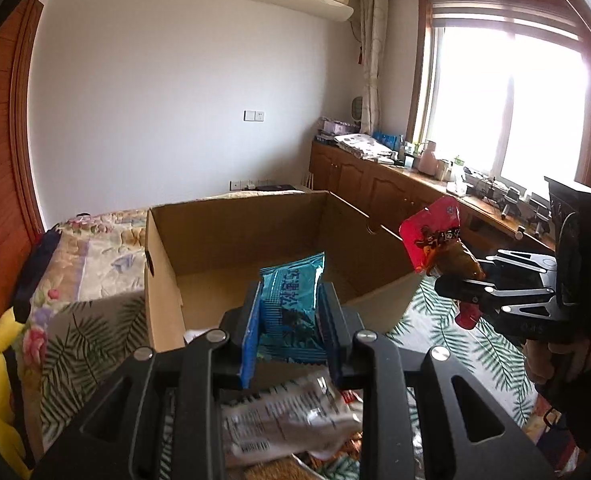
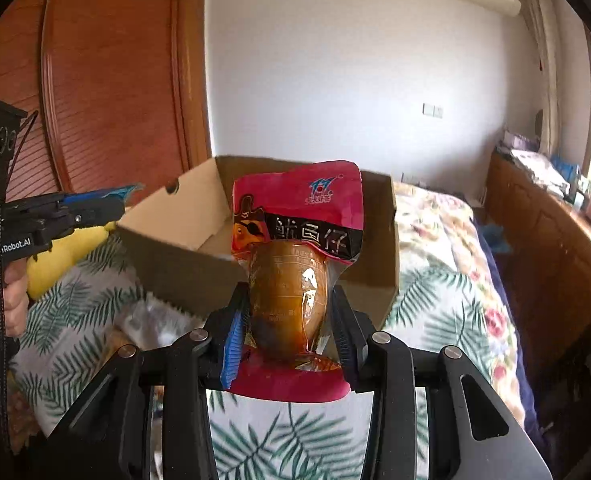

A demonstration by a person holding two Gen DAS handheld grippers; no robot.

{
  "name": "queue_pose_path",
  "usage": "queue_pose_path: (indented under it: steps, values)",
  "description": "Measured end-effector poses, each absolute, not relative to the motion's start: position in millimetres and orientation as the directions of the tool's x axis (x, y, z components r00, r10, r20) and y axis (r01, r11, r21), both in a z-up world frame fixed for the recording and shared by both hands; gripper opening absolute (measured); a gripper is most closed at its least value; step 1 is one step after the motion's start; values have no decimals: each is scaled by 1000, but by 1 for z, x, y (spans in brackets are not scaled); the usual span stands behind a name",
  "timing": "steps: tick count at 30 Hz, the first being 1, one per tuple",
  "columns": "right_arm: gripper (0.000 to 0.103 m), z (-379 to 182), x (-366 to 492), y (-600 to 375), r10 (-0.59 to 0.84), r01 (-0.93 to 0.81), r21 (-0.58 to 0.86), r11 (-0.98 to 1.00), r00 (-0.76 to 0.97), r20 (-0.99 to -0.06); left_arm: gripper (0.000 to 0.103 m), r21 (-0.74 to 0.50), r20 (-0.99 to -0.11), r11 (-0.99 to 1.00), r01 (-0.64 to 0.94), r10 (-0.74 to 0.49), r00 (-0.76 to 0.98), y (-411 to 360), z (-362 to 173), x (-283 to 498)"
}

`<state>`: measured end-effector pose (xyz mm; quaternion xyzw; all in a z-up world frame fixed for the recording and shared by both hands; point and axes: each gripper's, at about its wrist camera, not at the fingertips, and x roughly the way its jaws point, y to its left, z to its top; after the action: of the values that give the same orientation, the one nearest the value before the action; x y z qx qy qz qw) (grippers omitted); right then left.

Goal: Organize snacks
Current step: 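Lift both packets over the box and release them inside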

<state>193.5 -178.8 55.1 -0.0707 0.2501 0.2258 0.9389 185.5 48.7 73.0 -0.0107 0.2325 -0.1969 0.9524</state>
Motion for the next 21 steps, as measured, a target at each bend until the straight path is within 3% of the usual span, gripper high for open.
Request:
queue_pose_path:
  steps: [21]
  values:
    - [39, 51, 260, -156, 408, -486, -25, 874, 760, -505, 26, -124, -467, 936, 330, -348, 813, 49, 67, 257]
